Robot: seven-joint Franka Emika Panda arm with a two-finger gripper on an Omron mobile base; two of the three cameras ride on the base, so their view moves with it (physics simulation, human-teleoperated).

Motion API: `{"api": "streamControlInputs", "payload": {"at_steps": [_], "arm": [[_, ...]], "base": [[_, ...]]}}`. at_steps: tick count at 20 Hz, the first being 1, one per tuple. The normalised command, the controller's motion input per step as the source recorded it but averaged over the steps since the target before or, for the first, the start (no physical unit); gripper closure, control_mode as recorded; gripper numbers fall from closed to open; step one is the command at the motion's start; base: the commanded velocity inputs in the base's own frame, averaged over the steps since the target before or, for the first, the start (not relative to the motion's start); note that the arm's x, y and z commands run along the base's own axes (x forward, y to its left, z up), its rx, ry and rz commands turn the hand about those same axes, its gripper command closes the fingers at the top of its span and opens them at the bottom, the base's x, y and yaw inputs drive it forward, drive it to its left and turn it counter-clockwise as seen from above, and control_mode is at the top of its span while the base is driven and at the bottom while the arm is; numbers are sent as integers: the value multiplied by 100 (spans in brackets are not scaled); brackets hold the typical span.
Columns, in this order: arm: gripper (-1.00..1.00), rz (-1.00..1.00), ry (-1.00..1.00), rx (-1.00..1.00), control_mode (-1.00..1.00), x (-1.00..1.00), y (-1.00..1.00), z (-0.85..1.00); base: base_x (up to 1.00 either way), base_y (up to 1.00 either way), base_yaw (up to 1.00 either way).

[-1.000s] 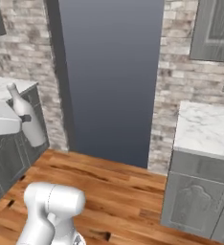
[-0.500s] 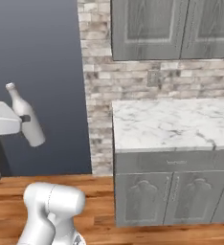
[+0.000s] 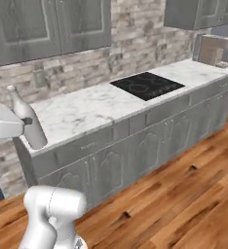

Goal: Open the cabinet directly in front. Then move the liquor and the cup to the dining counter with the candle on it.

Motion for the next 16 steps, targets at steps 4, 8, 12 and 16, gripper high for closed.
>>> {"api": "streamControlInputs", "payload": {"at_steps": [4, 8, 12, 16], "arm": [[100, 0, 0, 0, 100, 0, 0, 0], [100, 0, 0, 0, 100, 0, 0, 0], [100, 0, 0, 0, 100, 0, 0, 0], [100, 0, 0, 0, 100, 0, 0, 0]], "base": [[0, -36, -94], [0, -63, -83], [35, -9, -27], [99, 16, -1]]}}
